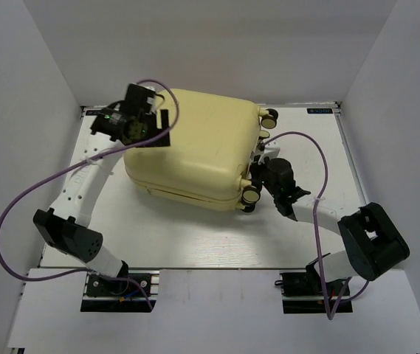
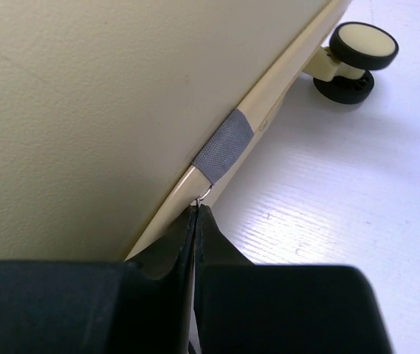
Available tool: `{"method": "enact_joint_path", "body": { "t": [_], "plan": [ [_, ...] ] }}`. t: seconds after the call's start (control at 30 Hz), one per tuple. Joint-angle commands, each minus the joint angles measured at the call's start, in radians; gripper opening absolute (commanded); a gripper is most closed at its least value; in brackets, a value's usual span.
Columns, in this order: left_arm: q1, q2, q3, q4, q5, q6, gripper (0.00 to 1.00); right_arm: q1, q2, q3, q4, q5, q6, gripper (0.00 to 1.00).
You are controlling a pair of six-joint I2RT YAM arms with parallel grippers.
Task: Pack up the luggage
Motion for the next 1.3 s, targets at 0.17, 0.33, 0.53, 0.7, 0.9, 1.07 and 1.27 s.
{"method": "enact_joint_path", "body": {
  "t": [0.17, 0.33, 0.53, 0.7, 0.9, 1.07, 1.27],
  "plan": [
    [-0.425, -0.125, -0.065, -0.072, -0.130, -0.107, 0.93, 0.206, 0.016, 0.060, 0.034, 0.029, 0.028, 0.00],
    [-0.625, -0.225, -0.161, -0.081, -0.226, -0.229, 0.93, 0.298, 0.032, 0.077, 0.011, 0.147, 0.111, 0.00],
    [-0.849, -0.247, -0.273, -0.052, -0.270, -0.364, 0.94, 0.371, 0.053, 0.146, -0.075, 0.272, 0.183, 0.00],
    [-0.890, -0.208, -0.390, -0.025, -0.330, -0.583, 0.98, 0.382, 0.039, 0.131, -0.087, 0.363, 0.213, 0.00],
    [-0.949, -0.225, -0.488, -0.016, -0.473, -0.753, 0.94, 0.403, 0.049, 0.134, -0.092, 0.384, 0.220, 0.00],
    [-0.952, -0.230, -0.510, 0.130, -0.461, -0.727, 0.94, 0.415, 0.056, 0.139, -0.101, 0.423, 0.205, 0.00],
    [-0.949, -0.219, -0.551, 0.216, -0.471, -0.768, 0.93, 0.418, 0.056, 0.133, -0.095, 0.464, 0.206, 0.00]
  ]
}}
